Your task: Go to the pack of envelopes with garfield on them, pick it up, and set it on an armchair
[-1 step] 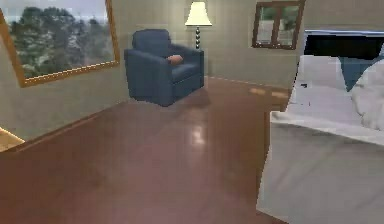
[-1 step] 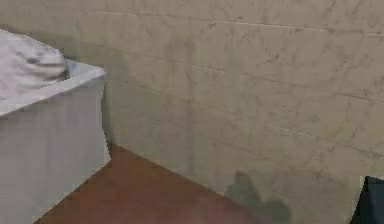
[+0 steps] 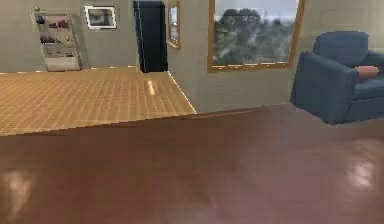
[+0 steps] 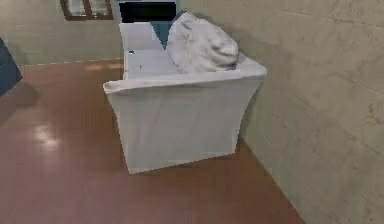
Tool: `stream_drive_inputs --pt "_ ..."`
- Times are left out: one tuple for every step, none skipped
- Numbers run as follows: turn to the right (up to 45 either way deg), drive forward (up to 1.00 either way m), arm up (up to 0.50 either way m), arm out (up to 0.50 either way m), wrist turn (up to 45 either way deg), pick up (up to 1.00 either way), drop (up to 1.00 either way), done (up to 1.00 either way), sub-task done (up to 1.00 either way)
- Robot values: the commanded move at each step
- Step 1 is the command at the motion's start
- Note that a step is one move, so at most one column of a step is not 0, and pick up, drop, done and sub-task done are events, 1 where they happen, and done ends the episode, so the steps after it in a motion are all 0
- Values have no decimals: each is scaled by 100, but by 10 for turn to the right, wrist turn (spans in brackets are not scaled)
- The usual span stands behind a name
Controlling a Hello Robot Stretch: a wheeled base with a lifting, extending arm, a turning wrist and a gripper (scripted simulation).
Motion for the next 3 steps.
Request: stream_drive_inputs --pt "-360 0 0 0 0 0 0 0 0" --pt "0 55 0 0 0 0 0 0 0" --pt "-390 0 0 0 0 0 0 0 0"
